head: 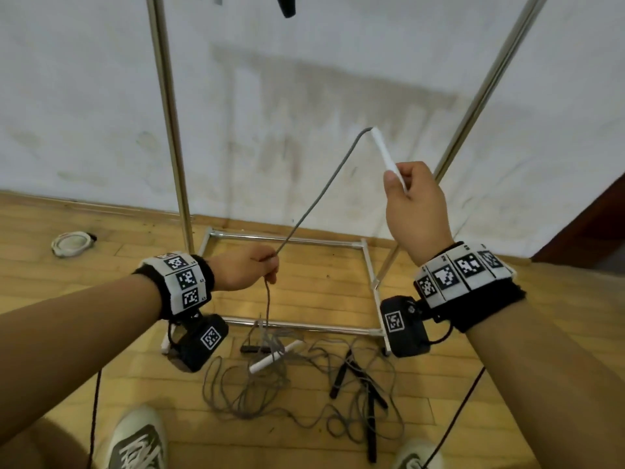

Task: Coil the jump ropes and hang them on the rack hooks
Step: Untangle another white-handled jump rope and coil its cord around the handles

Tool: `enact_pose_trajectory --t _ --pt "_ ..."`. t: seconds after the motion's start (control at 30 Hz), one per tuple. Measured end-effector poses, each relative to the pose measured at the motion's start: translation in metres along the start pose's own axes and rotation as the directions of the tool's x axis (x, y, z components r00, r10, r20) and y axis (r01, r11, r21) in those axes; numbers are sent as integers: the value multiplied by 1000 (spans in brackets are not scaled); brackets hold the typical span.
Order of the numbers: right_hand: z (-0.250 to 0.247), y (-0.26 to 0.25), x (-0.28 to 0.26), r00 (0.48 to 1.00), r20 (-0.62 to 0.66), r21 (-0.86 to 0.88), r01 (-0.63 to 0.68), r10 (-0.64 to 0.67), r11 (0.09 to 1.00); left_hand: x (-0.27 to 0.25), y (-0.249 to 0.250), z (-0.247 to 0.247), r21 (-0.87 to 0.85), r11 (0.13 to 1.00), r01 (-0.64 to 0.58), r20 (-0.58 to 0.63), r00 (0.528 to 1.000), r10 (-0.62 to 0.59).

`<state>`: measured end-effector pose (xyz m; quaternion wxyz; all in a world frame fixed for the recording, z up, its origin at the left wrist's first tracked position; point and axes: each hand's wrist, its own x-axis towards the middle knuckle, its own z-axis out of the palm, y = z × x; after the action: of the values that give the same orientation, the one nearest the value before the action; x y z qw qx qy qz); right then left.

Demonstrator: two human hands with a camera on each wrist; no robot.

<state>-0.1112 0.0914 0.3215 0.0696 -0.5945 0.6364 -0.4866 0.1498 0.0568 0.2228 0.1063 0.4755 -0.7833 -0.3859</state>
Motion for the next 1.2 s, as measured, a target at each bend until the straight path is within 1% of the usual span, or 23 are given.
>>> enact_pose_trajectory --t 0.03,0.1,0.27,0.33,0.4,0.43,0.5,0.53,0.57,0.63,0.73,0.83,0.9,1.0,1.03,1.1,1.13,1.2 --pt "-4 1 2 1000 -25 14 -4 4 1000 -1 0 -5 16 1000 11 18 1000 -11" --pt "-11 3 6 998 -61 39 -13 15 999 -1 2 -14 -6 1000 9 29 1000 -9" --pt "-24 10 15 988 -139 84 -51 62 995 0 0 -27 -10 1000 -22 4 1000 22" --pt "-25 12 19 986 -151 95 -63 77 993 1 -2 -32 -4 1000 -14 22 1000 14" --pt "-24 13 20 983 -154 106 -80 95 991 2 -4 -37 38 999 -3 37 999 2" --pt "-22 14 20 983 -149 128 -91 110 988 3 -4 -40 66 998 6 26 1000 -7" --pt "-16 13 16 987 -92 183 -113 131 977 6 -4 -43 104 994 39 -30 999 -37" --pt "-13 12 13 992 -45 196 -109 120 975 7 -1 -44 126 991 47 -56 998 -40" --pt "-9 11 9 996 6 181 -89 89 979 9 3 -44 160 986 41 -77 997 -29" --pt "0 7 3 994 112 96 -27 16 995 11 15 -42 208 978 4 -107 994 19" --pt "16 5 -8 961 265 -41 94 -80 995 15 35 -41 144 986 -78 -137 986 98" --pt "31 6 -18 906 396 -93 198 -146 976 15 50 -40 147 976 -161 -140 973 182" --pt "36 6 -20 884 438 -78 218 -163 973 14 56 -38 147 967 -206 -134 965 225" --pt "40 6 -19 859 503 7 106 -95 994 12 57 -38 101 964 -247 -158 952 261" --pt "41 6 -18 854 514 13 88 -82 996 12 56 -38 86 962 -258 -153 951 269" --pt "42 6 -14 858 507 -33 116 -83 993 13 50 -38 48 959 -279 -115 952 282" --pt "42 5 -10 866 492 -57 137 -92 989 14 46 -38 15 957 -288 -86 954 288" --pt "40 4 -2 892 440 -45 136 -102 990 17 38 -33 -59 955 -291 -15 957 291"
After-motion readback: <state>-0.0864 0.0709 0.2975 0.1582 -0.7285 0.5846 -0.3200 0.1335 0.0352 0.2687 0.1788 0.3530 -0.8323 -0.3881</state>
